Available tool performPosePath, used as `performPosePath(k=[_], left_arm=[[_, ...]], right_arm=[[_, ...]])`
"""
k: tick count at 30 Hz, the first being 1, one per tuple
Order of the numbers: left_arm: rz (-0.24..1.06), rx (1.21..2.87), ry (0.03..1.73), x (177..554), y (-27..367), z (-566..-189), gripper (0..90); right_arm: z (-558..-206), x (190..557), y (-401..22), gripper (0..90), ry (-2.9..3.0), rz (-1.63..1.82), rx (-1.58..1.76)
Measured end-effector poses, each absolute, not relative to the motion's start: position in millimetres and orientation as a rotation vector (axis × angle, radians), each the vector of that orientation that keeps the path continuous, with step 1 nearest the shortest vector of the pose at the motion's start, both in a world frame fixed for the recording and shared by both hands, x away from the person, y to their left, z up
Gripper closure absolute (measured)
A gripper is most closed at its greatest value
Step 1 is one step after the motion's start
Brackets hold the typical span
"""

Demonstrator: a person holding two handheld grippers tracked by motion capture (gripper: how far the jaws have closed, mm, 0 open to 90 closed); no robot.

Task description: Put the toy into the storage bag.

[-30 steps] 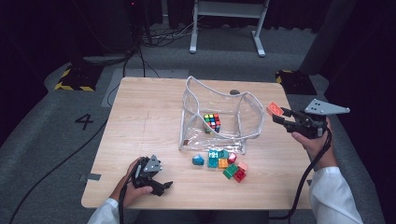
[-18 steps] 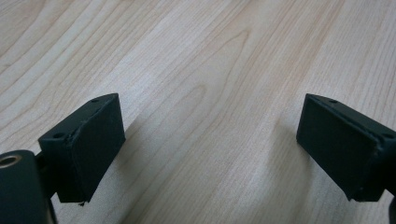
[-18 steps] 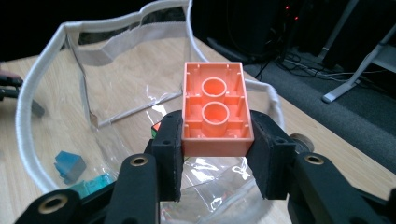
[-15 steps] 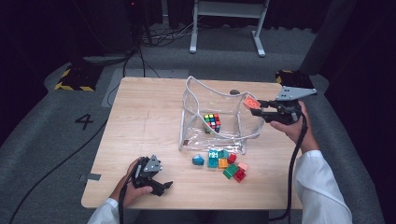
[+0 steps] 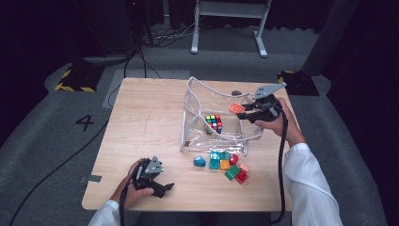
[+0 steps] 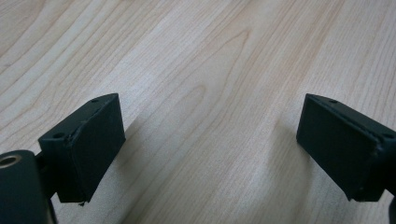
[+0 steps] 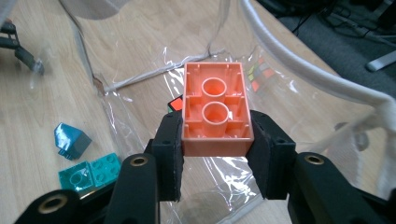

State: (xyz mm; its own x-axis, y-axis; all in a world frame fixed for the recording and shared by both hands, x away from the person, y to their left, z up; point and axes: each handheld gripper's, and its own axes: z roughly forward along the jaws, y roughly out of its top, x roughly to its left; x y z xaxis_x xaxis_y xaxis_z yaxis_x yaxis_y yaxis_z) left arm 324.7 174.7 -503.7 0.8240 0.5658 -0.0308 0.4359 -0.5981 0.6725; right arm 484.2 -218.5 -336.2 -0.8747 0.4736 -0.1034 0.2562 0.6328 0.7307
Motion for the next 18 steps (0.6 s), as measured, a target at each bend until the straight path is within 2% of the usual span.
performPosePath(k=[10,18], left_arm=[[0.242,2.305,0.731,325,175,-504,7.9],[0.243,2.305,0.73,324,175,-504,8.0]], right_arm=[[-342,499,-194,58.9,2.644,0.911,0.596],[-349,508,-191,58.9,2.691,0.775,0.625]])
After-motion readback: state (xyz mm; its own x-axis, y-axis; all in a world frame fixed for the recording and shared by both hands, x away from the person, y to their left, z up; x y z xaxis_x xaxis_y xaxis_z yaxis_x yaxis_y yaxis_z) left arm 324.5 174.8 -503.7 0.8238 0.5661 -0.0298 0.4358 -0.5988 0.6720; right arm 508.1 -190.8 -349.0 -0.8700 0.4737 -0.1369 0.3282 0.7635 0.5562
